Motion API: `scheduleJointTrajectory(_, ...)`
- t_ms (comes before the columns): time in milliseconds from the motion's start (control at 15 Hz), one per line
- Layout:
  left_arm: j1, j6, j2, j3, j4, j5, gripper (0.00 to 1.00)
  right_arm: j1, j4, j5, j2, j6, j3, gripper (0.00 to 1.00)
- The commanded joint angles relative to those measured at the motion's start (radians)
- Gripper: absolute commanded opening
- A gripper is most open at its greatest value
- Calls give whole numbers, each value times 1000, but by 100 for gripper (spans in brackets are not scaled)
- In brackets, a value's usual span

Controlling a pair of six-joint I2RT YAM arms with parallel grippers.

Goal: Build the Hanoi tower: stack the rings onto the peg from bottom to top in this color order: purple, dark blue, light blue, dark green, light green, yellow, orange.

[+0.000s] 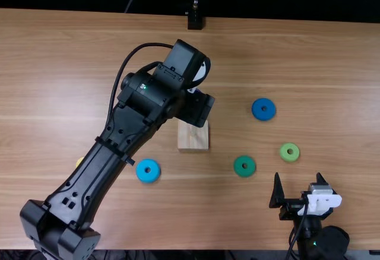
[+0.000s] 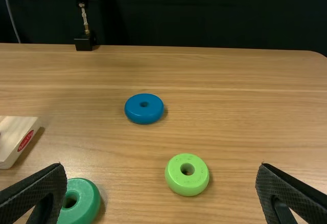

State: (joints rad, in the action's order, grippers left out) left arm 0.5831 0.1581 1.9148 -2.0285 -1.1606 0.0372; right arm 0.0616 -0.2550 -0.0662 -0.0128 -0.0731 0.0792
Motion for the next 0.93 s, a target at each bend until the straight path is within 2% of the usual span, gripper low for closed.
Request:
scheduleJointTrajectory(0, 21, 6, 29, -42, 1, 1, 0, 14, -70, 4, 13, -1, -62, 100)
scheduleJointTrajectory(333, 47, 8, 76, -53, 3, 3, 0, 14, -70, 2, 13, -1, -62, 100)
scheduleJointTrajectory(867, 47, 6, 118, -87, 5, 3, 0, 14, -70, 4, 13, -1, -62, 100)
